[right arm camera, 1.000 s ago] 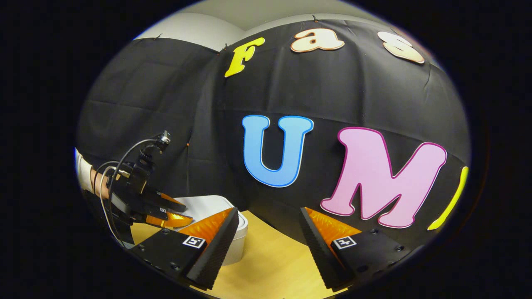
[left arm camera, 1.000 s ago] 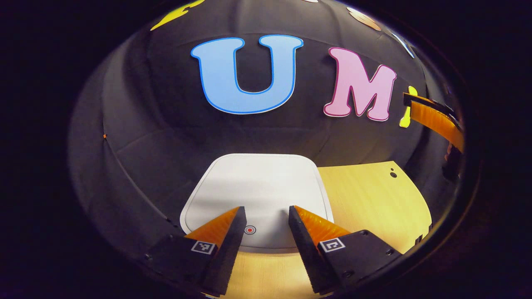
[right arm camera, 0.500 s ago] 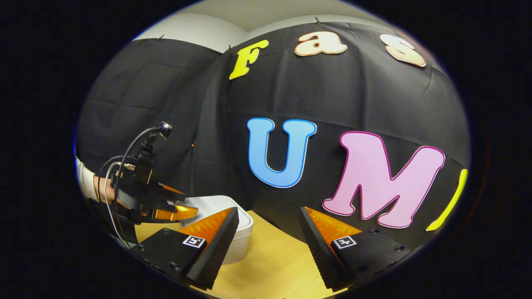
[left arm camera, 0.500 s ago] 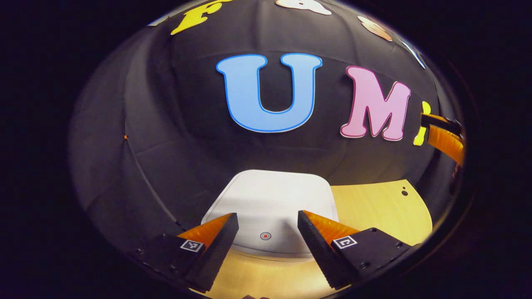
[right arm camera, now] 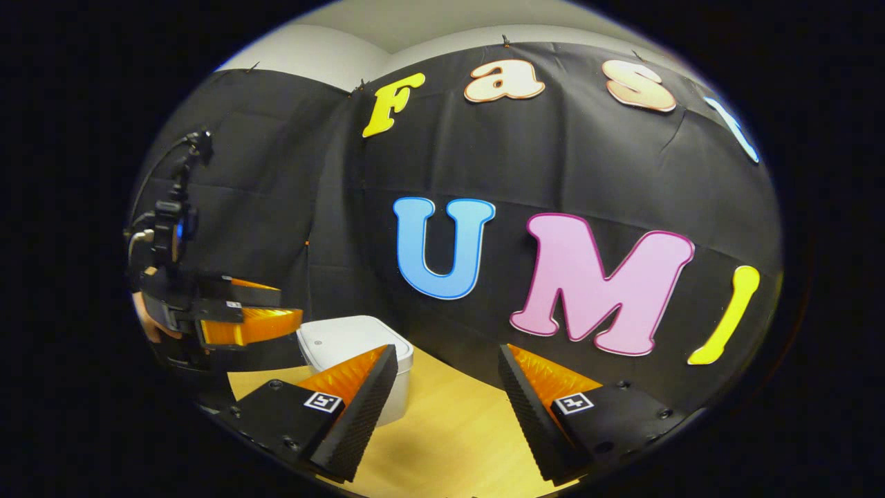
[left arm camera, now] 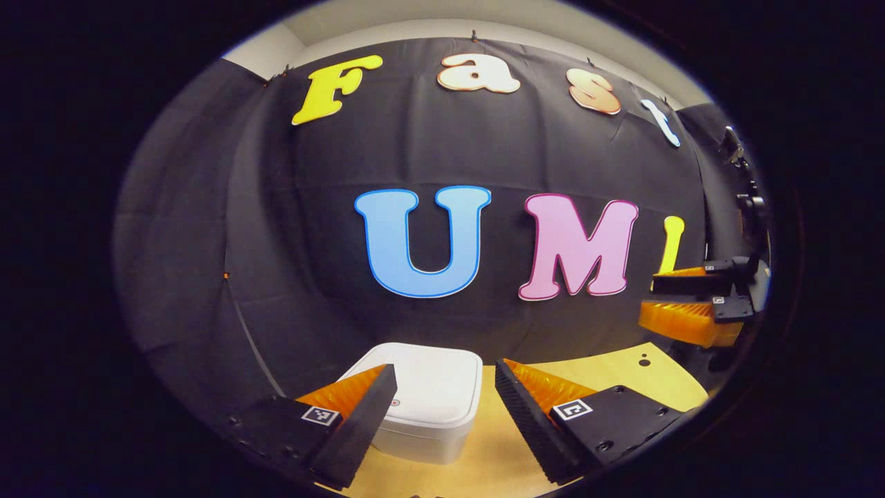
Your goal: Press the lid of the desktop garbage bin to open it, pick up the crumpled paper on the desktop and throw it into the bin, then pick up the pop can on the desktop and drop it into the bin, and finally close the garbage bin lid.
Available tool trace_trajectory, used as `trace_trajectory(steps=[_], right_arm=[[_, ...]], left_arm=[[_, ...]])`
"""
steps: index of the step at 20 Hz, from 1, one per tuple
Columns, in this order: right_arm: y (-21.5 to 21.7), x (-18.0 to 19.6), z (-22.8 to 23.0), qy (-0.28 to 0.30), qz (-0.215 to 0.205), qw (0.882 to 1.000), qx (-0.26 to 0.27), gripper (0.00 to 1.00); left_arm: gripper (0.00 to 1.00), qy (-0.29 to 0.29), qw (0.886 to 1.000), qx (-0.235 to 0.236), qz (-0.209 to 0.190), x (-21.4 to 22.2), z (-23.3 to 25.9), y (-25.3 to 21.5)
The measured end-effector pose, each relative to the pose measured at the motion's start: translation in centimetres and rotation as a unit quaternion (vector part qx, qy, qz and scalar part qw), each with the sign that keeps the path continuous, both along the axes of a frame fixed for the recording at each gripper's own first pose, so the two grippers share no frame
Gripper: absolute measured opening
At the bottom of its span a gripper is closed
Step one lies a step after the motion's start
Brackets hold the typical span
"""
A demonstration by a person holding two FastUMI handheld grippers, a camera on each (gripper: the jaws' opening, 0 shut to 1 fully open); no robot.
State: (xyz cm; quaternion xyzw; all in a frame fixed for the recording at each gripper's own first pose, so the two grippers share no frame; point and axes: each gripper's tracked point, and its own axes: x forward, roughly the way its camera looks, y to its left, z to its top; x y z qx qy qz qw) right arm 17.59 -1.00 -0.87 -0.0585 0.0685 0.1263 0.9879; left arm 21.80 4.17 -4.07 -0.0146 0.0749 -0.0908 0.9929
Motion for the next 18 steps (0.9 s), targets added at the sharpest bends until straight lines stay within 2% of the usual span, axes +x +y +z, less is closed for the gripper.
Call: trace_trajectory(steps=[5, 10, 14, 18], right_arm=[[-2.0, -4.8, 4.3, -0.051, -0.049, 0.997, 0.038, 0.95], [-0.9, -10.5, 7.0, -0.071, -0.072, 0.994, 0.044, 0.95], [0.9, -15.5, 8.6, -0.085, -0.069, 0.994, 0.023, 0.96], [2.8, -18.3, 9.2, -0.081, -0.051, 0.995, 0.03, 0.96]], left_arm=[[0.96, -0.032, 0.999, 0.014, -0.035, -6.8, 3.6, -3.6], [0.96, -0.04, 0.998, -0.008, -0.05, -13.2, 4.7, -4.6], [0.96, -0.054, 0.996, -0.02, -0.063, -18.0, 5.4, -4.4], [0.95, -0.054, 0.996, -0.023, -0.063, -20.6, 6.0, -4.2]])
